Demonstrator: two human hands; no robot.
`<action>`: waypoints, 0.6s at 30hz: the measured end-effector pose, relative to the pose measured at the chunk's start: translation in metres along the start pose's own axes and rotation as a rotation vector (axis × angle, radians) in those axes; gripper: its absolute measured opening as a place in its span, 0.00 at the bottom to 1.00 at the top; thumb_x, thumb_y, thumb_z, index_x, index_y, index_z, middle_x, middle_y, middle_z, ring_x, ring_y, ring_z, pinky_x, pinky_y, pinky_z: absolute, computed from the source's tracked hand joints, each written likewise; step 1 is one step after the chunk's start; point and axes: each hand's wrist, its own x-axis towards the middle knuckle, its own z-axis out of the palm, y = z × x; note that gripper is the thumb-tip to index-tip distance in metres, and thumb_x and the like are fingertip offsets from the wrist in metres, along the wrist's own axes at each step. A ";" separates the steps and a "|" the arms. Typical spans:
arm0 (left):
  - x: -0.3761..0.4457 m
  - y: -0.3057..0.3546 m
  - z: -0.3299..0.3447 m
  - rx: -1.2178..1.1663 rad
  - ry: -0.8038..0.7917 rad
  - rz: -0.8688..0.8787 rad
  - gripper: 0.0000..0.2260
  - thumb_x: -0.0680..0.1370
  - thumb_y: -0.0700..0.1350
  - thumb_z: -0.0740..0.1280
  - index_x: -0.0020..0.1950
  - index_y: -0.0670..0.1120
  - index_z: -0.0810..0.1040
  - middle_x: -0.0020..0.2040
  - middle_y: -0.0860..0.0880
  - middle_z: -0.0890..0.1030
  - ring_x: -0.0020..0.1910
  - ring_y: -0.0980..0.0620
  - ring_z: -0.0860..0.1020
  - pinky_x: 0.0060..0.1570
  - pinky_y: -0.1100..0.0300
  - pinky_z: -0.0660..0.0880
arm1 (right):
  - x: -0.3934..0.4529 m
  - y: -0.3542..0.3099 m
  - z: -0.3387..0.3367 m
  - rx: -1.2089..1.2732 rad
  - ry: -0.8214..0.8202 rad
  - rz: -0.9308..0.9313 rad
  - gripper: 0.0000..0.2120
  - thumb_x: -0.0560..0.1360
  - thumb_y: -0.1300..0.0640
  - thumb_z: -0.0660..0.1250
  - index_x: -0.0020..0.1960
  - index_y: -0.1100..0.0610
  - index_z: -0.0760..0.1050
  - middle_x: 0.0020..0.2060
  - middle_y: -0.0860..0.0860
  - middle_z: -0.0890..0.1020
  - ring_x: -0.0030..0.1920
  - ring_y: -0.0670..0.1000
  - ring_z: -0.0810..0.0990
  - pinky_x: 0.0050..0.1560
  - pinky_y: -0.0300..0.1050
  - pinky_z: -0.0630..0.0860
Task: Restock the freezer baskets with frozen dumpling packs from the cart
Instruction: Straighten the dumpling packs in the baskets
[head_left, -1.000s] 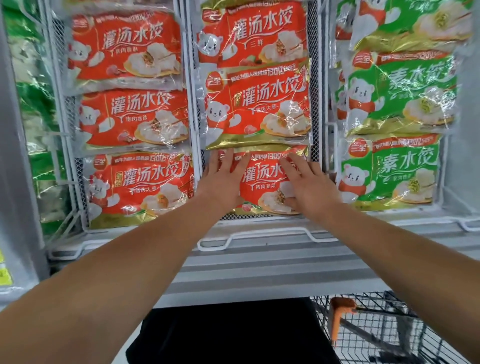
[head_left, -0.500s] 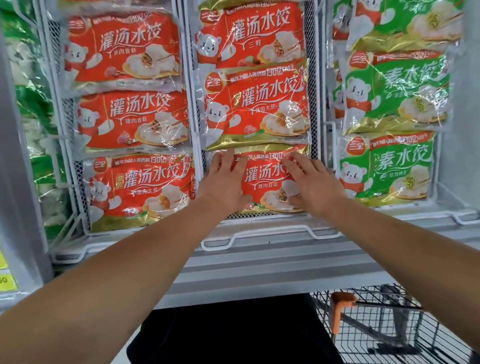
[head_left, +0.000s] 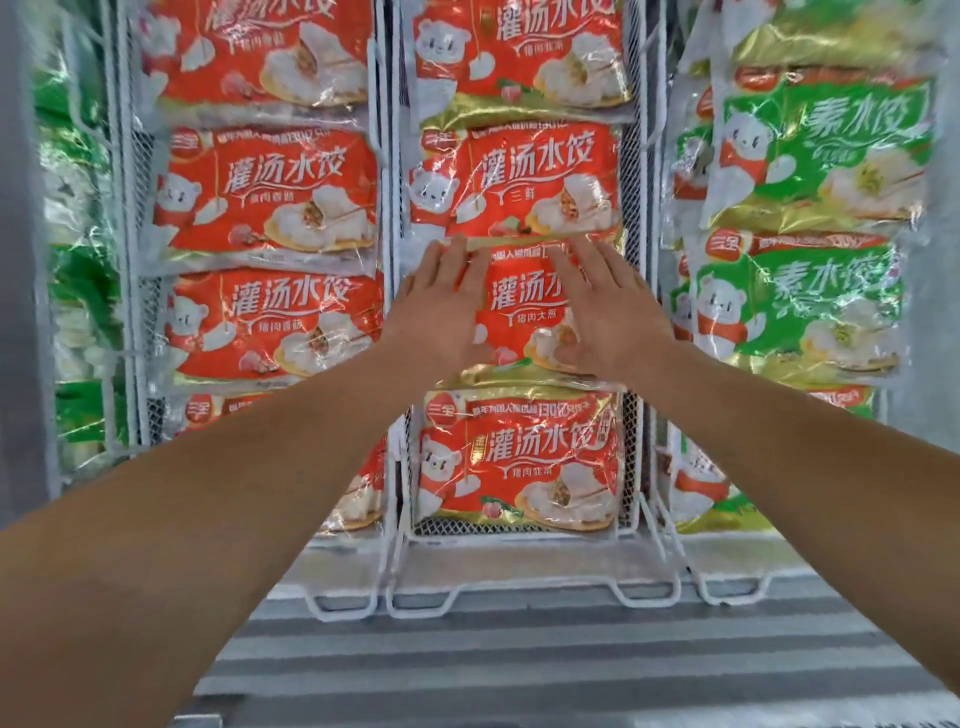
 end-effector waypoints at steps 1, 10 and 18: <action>0.005 -0.001 0.001 0.017 -0.030 -0.007 0.52 0.73 0.66 0.69 0.81 0.48 0.37 0.82 0.44 0.37 0.80 0.41 0.39 0.77 0.41 0.47 | 0.005 0.002 0.000 -0.015 -0.025 0.002 0.54 0.73 0.41 0.71 0.80 0.49 0.34 0.80 0.51 0.39 0.80 0.56 0.40 0.79 0.57 0.47; 0.017 -0.001 0.020 0.109 -0.127 -0.036 0.60 0.68 0.71 0.69 0.79 0.49 0.29 0.80 0.46 0.31 0.79 0.43 0.33 0.77 0.42 0.41 | 0.019 0.020 0.013 -0.032 -0.157 -0.056 0.59 0.70 0.31 0.69 0.78 0.47 0.27 0.80 0.48 0.37 0.80 0.56 0.41 0.77 0.57 0.45; 0.025 -0.004 0.015 0.073 -0.108 -0.055 0.60 0.66 0.73 0.69 0.79 0.52 0.31 0.80 0.48 0.32 0.80 0.44 0.34 0.77 0.43 0.41 | 0.030 0.029 0.006 -0.040 -0.133 -0.092 0.56 0.70 0.31 0.67 0.79 0.47 0.31 0.80 0.47 0.39 0.80 0.54 0.43 0.78 0.55 0.44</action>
